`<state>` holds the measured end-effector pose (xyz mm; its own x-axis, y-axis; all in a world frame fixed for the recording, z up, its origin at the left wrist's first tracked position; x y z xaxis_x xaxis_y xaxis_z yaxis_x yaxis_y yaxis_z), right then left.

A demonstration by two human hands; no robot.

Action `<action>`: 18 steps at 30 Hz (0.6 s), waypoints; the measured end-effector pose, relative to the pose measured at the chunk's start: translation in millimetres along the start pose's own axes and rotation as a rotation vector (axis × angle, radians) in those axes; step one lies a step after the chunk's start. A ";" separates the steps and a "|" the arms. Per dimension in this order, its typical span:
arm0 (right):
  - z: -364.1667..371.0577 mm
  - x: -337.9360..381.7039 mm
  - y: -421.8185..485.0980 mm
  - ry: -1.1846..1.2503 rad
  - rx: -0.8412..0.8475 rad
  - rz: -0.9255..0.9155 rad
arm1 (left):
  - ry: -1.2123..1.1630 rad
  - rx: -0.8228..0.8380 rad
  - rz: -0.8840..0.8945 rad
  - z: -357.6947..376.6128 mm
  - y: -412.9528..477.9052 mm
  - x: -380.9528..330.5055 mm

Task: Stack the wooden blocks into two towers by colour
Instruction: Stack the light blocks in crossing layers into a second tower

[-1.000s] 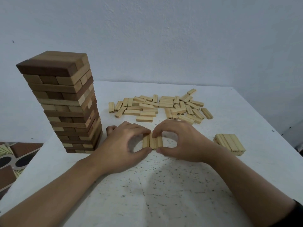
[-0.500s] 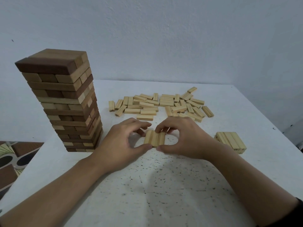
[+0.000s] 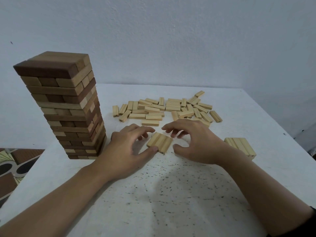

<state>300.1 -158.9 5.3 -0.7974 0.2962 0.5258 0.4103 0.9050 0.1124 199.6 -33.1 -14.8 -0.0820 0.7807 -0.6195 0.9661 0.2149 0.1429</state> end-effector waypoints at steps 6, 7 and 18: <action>10.0 1.6 3.7 -0.069 0.020 -0.024 | 0.010 0.051 -0.036 7.1 -1.6 -7.2; 10.9 2.5 4.2 -0.080 0.022 -0.029 | 0.007 0.060 -0.040 8.0 -2.3 -7.7; 19.0 -0.6 5.4 -0.156 0.053 0.029 | -0.011 0.145 -0.009 13.6 -2.9 -13.0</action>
<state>294.4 -148.4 -10.5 -0.8462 0.3624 0.3906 0.4135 0.9090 0.0524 201.2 -51.8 -17.7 -0.0887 0.7725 -0.6288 0.9906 0.1343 0.0253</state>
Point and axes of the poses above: each hand's wrist, its own y-axis towards the middle knuckle, its own z-axis out of the palm, x = y × z, the point moved 10 cm from there along y, towards the middle knuckle, and after that the axes turned 6 degrees about x, right-handed, at the moved point
